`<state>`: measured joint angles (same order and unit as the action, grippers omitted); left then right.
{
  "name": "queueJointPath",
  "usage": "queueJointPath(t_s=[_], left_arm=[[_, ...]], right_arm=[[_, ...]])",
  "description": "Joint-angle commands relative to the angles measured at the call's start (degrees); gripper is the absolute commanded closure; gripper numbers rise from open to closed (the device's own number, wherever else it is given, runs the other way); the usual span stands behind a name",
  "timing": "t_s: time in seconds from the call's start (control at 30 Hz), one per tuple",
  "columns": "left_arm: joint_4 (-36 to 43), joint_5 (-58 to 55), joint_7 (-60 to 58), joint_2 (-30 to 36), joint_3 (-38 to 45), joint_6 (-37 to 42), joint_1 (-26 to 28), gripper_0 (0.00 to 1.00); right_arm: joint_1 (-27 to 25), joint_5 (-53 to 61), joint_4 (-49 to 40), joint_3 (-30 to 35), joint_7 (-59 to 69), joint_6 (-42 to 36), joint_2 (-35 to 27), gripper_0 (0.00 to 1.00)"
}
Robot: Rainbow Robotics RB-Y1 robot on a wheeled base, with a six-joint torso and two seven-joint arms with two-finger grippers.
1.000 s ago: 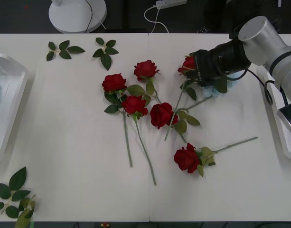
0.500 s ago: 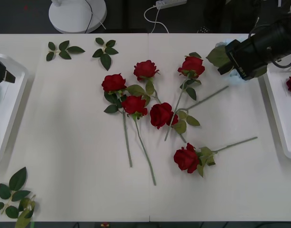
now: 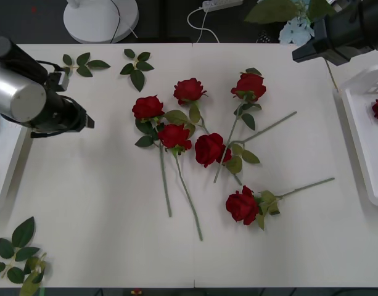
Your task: Place the red flowers into the right box and the blue flowers into the left box. If a person shows an open palm, hand one flower to the person first, then continue sorting.
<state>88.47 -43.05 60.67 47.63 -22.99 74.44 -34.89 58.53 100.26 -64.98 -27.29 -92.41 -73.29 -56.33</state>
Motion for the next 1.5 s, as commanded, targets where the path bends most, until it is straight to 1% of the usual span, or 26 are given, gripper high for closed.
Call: queueJointPath(t_s=[0.03,0.13,0.2,0.23,0.3,0.4,0.5,0.57,0.63,0.7,0.77,0.8,0.87,0.9,1.03,1.13,1.23,1.33,1.4,1.5], left_arm=[[1.3,4.3,-7.1,-5.7,-3.9,-1.1,-3.4,0.0],[1.3,5.7,-8.5,-7.4,-4.2,-1.1,-3.5,0.0],[1.4,5.5,-8.5,-7.5,-4.2,-1.2,-3.5,0.0],[1.4,3.7,-8.3,-7.4,-4.2,-2.1,-3.3,0.0],[2.6,1.6,-7.8,-6.0,-4.2,-3.6,-2.3,0.0],[5.9,-2.1,-6.6,-2.0,-4.1,-8.3,0.7,0.0],[9.4,-8.6,-1.1,2.6,-1.5,-13.8,6.1,0.0],[10.8,-11.3,1.8,4.0,0.0,-15.2,8.2,0.0],[13.5,-15.6,5.7,5.2,3.3,-15.9,11.7,0.0],[15.9,-17.9,8.6,5.3,6.4,-16.2,14.9,0.0],[18.8,-20.2,10.9,5.1,9.4,-17.1,18.8,0.0],[21.4,-21.7,12.4,4.6,11.3,-18.8,21.9,0.0],[23.5,-24.1,14.1,4.1,12.9,-20.7,25.0,0.0],[25.3,-26.6,16.5,3.9,13.9,-23.3,27.9,0.0],[28.7,-32.6,22.5,3.4,14.6,-29.7,34.2,0.0],[31.9,-37.3,27.7,3.3,14.6,-35.1,39.5,0.0],[34.5,-41.9,32.3,2.3,14.6,-37.9,41.9,0.0],[36.1,-45.7,36.7,-0.3,14.4,-39.0,42.6,0.0],[37.1,-47.5,41.0,-3.2,13.9,-39.0,43.1,0.0],[37.5,-48.3,44.7,-5.0,11.9,-41.0,43.1,0.0]], right_arm=[[-5.6,1.4,-9.8,5.4,-10.2,6.1,-1.7,1.0],[-8.5,4.7,-14.2,6.5,-16.8,9.3,-1.1,1.0],[-9.0,5.9,-15.4,6.5,-19.0,10.2,-1.2,1.0],[-10.4,7.8,-18.5,6.5,-23.9,12.4,-1.1,1.0],[-11.3,8.4,-21.6,6.5,-28.2,14.4,-1.1,1.0],[-13.0,9.2,-25.3,6.5,-32.4,16.6,-0.4,1.0],[-15.8,11.1,-30.3,6.5,-37.0,21.3,1.8,1.0],[-17.0,11.4,-32.5,6.5,-38.8,22.7,2.6,1.0],[-18.4,11.3,-35.7,6.5,-41.4,25.3,4.5,1.0],[-18.8,11.1,-37.4,6.1,-43.2,26.7,6.0,1.0],[-18.7,11.2,-38.5,5.6,-44.0,27.2,7.6,1.0],[-18.7,11.2,-39.1,5.2,-43.9,27.3,9.3,1.0],[-18.7,11.1,-39.5,4.5,-43.8,27.4,11.1,1.0],[-18.7,11.1,-39.6,3.8,-44.0,27.8,12.6,1.0],[-18.6,9.2,-40.3,1.7,-43.9,30.0,15.7,1.0],[-18.0,6.7,-40.8,-1.3,-43.6,33.2,18.4,1.0],[-17.9,6.7,-40.8,-4.3,-43.2,37.0,20.1,1.0],[-17.9,5.0,-40.7,-5.9,-42.9,39.4,21.8,1.0],[-17.7,2.2,-40.4,-6.5,-42.3,40.1,23.3,1.0],[-17.0,1.4,-39.8,-7.5,-41.6,40.2,24.1,1.0]])
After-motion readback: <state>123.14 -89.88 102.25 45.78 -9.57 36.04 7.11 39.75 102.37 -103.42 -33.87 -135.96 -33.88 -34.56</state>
